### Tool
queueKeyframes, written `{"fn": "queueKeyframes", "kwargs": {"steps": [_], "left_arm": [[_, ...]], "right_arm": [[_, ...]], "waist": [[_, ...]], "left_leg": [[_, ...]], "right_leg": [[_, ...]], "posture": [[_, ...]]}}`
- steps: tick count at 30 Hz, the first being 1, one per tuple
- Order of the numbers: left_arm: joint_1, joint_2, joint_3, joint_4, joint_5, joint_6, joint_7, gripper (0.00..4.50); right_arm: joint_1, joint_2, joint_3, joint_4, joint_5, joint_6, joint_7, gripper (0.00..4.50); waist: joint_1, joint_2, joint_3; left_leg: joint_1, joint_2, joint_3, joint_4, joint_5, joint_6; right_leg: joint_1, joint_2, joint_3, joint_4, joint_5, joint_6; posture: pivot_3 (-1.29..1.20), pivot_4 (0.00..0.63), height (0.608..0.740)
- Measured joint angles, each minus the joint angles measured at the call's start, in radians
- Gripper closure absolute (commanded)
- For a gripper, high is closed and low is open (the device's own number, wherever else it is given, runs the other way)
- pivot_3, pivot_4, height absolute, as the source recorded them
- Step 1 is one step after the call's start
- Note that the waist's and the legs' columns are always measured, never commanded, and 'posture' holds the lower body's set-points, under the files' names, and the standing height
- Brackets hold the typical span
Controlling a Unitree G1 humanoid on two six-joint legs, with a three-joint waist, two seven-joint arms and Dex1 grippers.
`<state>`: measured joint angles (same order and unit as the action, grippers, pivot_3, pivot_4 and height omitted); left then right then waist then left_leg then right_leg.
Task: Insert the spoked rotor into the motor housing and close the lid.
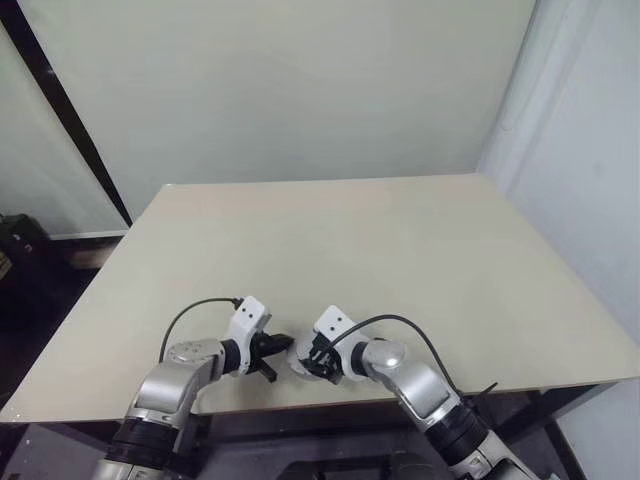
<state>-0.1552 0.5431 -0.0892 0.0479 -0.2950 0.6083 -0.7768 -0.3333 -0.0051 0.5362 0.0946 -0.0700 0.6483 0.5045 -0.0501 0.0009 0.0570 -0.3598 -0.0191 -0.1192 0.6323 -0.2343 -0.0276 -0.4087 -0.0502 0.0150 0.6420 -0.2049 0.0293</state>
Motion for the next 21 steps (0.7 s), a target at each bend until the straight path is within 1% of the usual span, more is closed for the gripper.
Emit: {"fn": "queueKeyframes", "kwargs": {"steps": [11,21], "left_arm": [[0.014,0.0,0.02,-0.012,-0.016,0.024,-0.003,4.5],[0.02,0.0,0.005,-0.029,-0.012,0.02,-0.005,4.5]], "right_arm": [[0.014,0.019,0.003,0.008,-0.008,-0.018,-0.036,1.29],[-0.01,-0.014,0.026,0.006,-0.01,-0.017,-0.021,1.29]], "waist": [[0.0,0.0,0.0],[0.0,0.0,0.0]], "left_leg": [[0.0,0.0,0.0,0.0,0.0,0.0],[0.0,0.0,0.0,0.0,0.0,0.0]], "right_leg": [[0.0,0.0,0.0,0.0,0.0,0.0],[0.0,0.0,0.0,0.0,0.0,0.0]], "posture": [[0.0,0.0,0.74],[0.0,0.0,0.74]]}}
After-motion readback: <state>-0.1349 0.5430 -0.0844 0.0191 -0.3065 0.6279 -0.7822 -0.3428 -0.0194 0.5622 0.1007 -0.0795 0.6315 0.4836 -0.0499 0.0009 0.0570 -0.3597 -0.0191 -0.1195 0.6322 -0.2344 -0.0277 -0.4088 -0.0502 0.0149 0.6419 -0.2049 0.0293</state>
